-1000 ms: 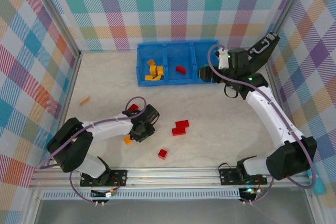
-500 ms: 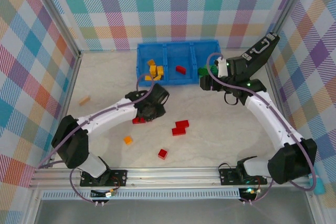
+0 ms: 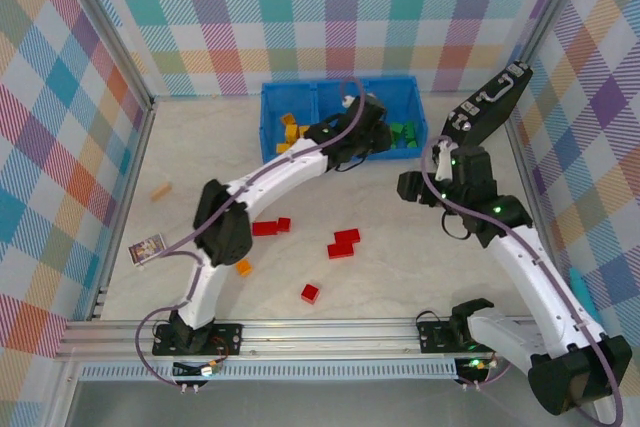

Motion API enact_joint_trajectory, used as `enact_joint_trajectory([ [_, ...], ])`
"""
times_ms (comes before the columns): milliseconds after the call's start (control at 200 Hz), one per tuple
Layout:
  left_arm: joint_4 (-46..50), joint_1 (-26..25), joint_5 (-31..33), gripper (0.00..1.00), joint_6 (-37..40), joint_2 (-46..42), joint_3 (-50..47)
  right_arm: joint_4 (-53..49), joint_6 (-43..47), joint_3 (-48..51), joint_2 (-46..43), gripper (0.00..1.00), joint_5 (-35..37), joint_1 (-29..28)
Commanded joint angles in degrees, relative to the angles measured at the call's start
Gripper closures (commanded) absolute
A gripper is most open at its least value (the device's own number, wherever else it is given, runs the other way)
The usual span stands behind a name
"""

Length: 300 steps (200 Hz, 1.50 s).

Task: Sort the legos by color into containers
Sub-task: Place the lego in the container, then pick up the lego from the bottom-left of the table.

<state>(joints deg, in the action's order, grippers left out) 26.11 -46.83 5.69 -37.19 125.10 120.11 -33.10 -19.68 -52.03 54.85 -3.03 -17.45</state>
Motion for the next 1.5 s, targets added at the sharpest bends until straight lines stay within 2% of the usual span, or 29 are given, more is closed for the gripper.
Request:
enact_joint_trajectory([
  [0,-3.87,-0.81,-2.88,0.86,1.97,5.23,8.84,2.31,-6.77,4.75,-3.43,0.22,-3.04,-0.3],
  [80,-3.54,-0.83,-3.23,0.85,1.02,10.01,14.67,2.43,-8.16,7.23,-4.74,0.22,-4.4,-0.3],
  [135,-4.17,-0.86,-3.24,0.8,0.15,12.35,16.72,2.58,-8.79,8.7,-5.52,0.22,-5.79,-0.3],
  [275,-6.82,-0.64,-1.96,0.67,-1.38,15.25,16.82,3.22,-9.78,11.23,-6.51,0.22,-7.94,-0.23],
  [420,-8.36,0.57,-2.04,0.59,-3.67,18.07,16.9,2.67,-10.07,10.8,-6.57,0.22,-8.74,-0.29],
  [565,-7.81,2.12,-2.99,0.49,-4.41,18.47,16.91,0.74,-9.97,10.24,-7.08,0.22,-8.01,-0.23],
  [740,-6.95,3.38,-4.1,0.46,-1.2,14.99,16.91,-0.38,-9.27,9.38,-6.71,0.22,-7.74,-0.23],
  [850,-5.72,3.63,-5.31,0.43,3.38,9.04,15.07,-0.08,-8.67,9.15,-6.03,0.21,-7.52,-0.28],
  [1005,-4.35,3.64,-5.47,0.4,11.01,-4.51,4.49,-0.12,-6.87,7.51,-3.83,0.2,-7.73,-0.23],
  [1205,1.39,3.86,2.9,0.37,17.48,-27.52,-18.42,2.39,-2.75,5.61,-0.87,0.18,-6.99,-0.28],
  [1350,12.07,4.33,10.06,0.34,15.18,-42.08,-31.79,3.51,-0.74,2.58,4.33,0.17,-8.27,-0.25],
  [1495,27.21,4.38,17.77,0.32,3.62,-53.22,-42.13,4.1,1.72,-0.34,7.48,0.17,-7.98,-0.22],
])
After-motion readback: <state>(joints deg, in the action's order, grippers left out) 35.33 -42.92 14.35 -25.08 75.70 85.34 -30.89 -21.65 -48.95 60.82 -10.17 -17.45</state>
